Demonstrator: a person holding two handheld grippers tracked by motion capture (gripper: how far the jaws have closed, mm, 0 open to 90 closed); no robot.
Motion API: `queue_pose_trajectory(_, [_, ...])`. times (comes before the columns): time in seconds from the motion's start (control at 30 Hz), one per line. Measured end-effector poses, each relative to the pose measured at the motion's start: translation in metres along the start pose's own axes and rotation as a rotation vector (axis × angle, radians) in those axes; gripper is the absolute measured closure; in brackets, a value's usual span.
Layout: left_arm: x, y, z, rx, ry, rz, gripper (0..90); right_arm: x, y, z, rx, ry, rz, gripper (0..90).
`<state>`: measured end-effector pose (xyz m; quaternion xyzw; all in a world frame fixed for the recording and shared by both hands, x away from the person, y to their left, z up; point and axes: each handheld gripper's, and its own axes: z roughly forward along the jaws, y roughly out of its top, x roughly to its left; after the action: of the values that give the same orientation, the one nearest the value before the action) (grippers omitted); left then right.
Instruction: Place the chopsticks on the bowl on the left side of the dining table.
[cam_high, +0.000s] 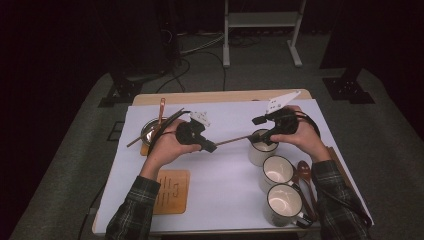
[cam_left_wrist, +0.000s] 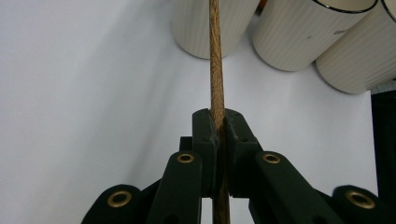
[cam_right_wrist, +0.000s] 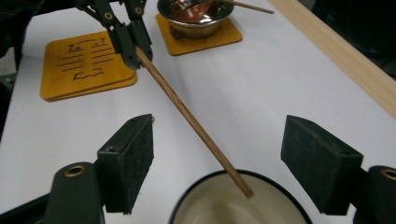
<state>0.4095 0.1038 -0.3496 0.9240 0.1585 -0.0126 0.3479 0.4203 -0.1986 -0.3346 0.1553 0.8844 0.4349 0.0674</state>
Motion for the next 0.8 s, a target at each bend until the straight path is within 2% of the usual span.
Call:
queue_pose_trajectory(0.3, [0.006,-0.006,-0.009,-0.004,0.039,-0.023,84.1,-0.007,-0.009,-0.017,-0.039,-0.063,0.041,23.4])
queue_pose_trajectory(0.43, [0.010,-0.010,-0.012,-0.008,0.042,-0.040,84.1,-0.011,-0.015,-0.023,-0.049,-0.089,0.058,22.8])
queue_pose_trajectory(0.8, [0.020,-0.019,-0.024,-0.010,0.082,-0.068,84.1,-0.027,-0.034,-0.041,-0.080,-0.198,0.128,21.9])
